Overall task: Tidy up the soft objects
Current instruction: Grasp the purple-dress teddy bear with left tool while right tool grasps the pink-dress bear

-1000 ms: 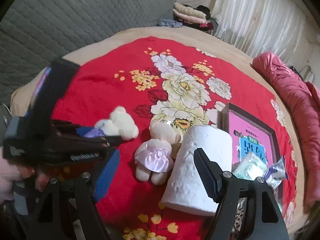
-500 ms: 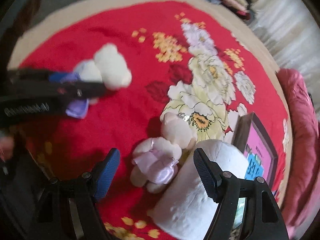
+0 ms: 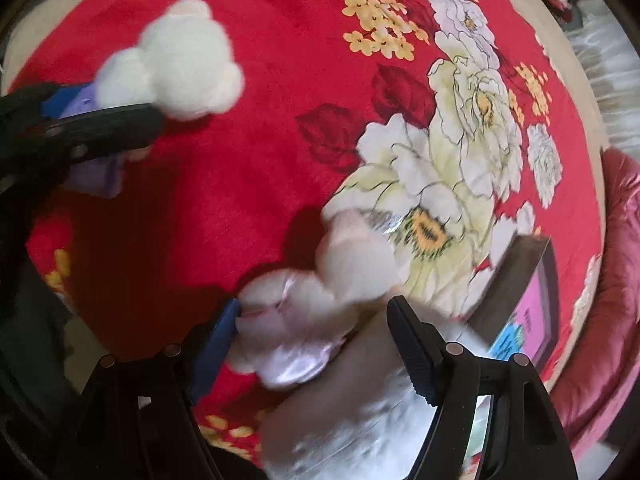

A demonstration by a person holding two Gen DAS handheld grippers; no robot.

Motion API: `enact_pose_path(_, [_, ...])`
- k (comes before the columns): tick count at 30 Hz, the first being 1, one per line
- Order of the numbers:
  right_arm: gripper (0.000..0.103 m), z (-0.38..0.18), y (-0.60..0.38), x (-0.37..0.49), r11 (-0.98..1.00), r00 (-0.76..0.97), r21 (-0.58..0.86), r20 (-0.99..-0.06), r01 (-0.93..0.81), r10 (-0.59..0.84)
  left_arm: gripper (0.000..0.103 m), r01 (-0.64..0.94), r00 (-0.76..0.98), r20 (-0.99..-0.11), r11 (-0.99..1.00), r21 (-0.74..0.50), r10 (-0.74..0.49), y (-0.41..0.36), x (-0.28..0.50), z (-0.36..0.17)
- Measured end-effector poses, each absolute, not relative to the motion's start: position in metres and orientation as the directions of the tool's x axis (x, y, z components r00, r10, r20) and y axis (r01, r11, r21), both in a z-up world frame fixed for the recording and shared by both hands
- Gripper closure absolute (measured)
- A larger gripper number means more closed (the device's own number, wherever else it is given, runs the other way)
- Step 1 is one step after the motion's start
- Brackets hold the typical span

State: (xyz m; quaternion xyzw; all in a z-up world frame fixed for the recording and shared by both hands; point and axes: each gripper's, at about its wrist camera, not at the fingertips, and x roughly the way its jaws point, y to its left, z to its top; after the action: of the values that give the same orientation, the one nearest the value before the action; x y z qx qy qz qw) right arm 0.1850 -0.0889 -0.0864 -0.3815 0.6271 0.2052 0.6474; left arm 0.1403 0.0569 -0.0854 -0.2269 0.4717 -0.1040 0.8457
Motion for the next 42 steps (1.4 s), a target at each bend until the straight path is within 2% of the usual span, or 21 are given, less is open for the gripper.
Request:
enact_pose_path(5, [0.026, -0.099, -0.089, 0.198, 0.647, 0.049, -0.182, -0.974, -0.74, -0.219, 0.059, -0.045, 0.531, -0.752, 0.873, -0.486, -0.391, 0.057, 0.141, -0.087])
enact_pose_path(16, [0.017, -0.123, -0.08, 0.205, 0.583, 0.011, -0.179, -0.96, -0.793, -0.281, 0.059, -0.048, 0.526, -0.756, 0.874, -0.484, -0.389, 0.057, 0.143, -0.089])
enact_pose_path(22, [0.017, -0.125, -0.076, 0.208, 0.576, -0.001, -0.178, -0.955, -0.798, -0.296, 0.059, -0.051, 0.525, -0.756, 0.872, -0.487, -0.392, 0.059, 0.142, -0.089])
enact_pose_path(23, [0.021, -0.123, -0.076, 0.207, 0.571, 0.002, -0.173, -0.958, -0.802, -0.287, 0.059, -0.052, 0.526, -0.755, 0.871, -0.488, -0.392, 0.059, 0.143, -0.089])
enact_pose_path(24, [0.031, -0.121, -0.078, 0.208, 0.571, 0.005, -0.168, -0.961, -0.803, -0.275, 0.059, -0.054, 0.529, -0.753, 0.87, -0.489, -0.391, 0.059, 0.142, -0.089])
enact_pose_path(27, [0.048, -0.107, -0.085, 0.212, 0.582, 0.046, -0.193, -0.965, -0.79, -0.257, 0.059, -0.058, 0.537, -0.748, 0.868, -0.494, -0.389, 0.061, 0.143, -0.087])
enact_pose_path(36, [0.065, -0.07, -0.089, 0.204, 0.552, 0.167, -0.259, -0.963, -0.793, -0.212, 0.059, -0.045, 0.55, -0.741, 0.873, -0.486, -0.385, 0.059, 0.142, -0.084])
enact_pose_path(42, [0.066, -0.044, -0.085, 0.195, 0.558, 0.25, -0.292, -0.956, -0.777, -0.152, 0.059, -0.03, 0.561, -0.734, 0.877, -0.48, -0.382, 0.057, 0.14, -0.079])
